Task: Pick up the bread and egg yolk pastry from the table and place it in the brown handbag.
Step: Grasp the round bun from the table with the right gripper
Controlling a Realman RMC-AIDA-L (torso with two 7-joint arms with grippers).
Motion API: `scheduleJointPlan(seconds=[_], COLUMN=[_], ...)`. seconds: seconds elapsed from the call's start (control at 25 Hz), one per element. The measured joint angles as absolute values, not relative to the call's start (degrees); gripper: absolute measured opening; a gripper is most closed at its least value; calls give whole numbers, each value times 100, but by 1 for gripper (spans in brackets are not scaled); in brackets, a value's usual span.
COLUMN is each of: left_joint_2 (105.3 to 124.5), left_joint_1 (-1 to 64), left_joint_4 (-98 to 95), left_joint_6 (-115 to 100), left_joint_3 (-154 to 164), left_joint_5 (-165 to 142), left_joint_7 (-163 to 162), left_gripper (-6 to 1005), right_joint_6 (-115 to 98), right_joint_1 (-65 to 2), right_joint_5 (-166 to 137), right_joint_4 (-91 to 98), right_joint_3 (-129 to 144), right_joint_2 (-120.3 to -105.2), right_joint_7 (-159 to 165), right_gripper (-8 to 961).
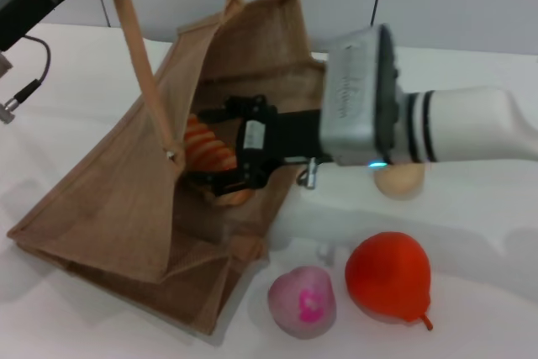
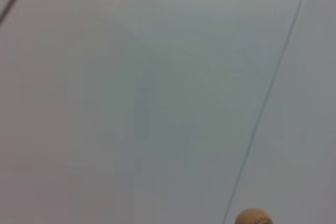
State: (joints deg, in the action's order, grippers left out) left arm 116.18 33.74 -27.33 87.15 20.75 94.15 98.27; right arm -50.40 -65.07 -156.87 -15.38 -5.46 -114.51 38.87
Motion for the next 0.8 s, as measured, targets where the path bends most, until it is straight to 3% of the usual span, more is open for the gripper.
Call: scheduleJointPlan(seconds=[0.16,0.28,0.8], left_joint_2=[11619,11620,11612], left_joint_1=[3301,3253,3223], left_joint_4=[-2733,-2733,-2671], left_joint_6=[8697,8695,8683], left_joint_3=[2012,2004,1881], left_joint_5=[9415,9418,9408], left_joint_7=[9856,9873,9892], left_gripper=[118,118,118], right_joint_6=[-5726,-6252,-7490], right_joint_1=[-6270,-6098,-5647], right_joint_5=[-15668,-15667,-15729], right_joint_4=[-1256,-647,2016], right_joint_3=[-715,-829,-356], right_joint_2=[-11241,-11173,-11529], right_joint_7=[4198,4637,6557], right_gripper=[894,893,881])
